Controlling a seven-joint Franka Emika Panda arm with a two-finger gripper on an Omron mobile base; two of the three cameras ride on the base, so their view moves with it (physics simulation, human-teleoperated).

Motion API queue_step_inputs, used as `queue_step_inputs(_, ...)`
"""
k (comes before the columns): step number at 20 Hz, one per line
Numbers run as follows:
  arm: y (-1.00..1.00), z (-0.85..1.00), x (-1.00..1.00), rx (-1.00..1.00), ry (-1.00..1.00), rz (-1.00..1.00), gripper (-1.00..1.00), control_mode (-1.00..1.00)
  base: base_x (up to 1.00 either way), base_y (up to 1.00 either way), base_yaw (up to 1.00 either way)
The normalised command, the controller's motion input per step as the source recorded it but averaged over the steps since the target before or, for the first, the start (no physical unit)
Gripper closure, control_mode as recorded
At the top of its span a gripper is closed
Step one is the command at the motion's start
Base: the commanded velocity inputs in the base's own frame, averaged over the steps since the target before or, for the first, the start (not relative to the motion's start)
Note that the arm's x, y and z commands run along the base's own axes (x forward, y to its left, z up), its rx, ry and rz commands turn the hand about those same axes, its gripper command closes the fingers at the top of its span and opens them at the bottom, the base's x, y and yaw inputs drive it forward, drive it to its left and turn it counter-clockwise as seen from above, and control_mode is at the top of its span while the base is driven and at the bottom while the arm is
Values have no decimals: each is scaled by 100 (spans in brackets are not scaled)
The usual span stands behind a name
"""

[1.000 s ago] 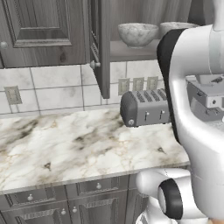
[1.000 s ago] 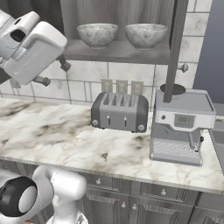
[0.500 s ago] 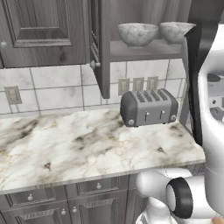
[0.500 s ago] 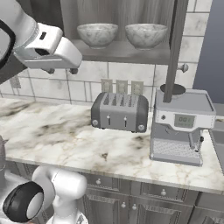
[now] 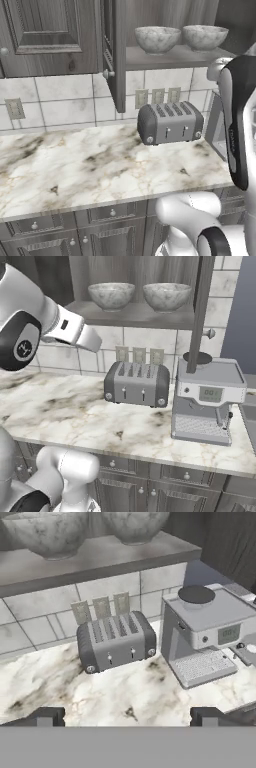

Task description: Move the bowls from the cabinet to the plates on the dining table.

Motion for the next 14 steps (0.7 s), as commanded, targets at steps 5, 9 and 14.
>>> queue_step_inputs(5, 1, 5, 5, 21, -20, -4, -100, -100, 0, 0, 0)
queue_step_inputs(9, 0, 28, -1, 15, -8, 0, -100, -100, 0, 0, 0)
queue_step_inputs(14, 0, 31, -3, 11, -3, 0, -100, -100, 0, 0, 0)
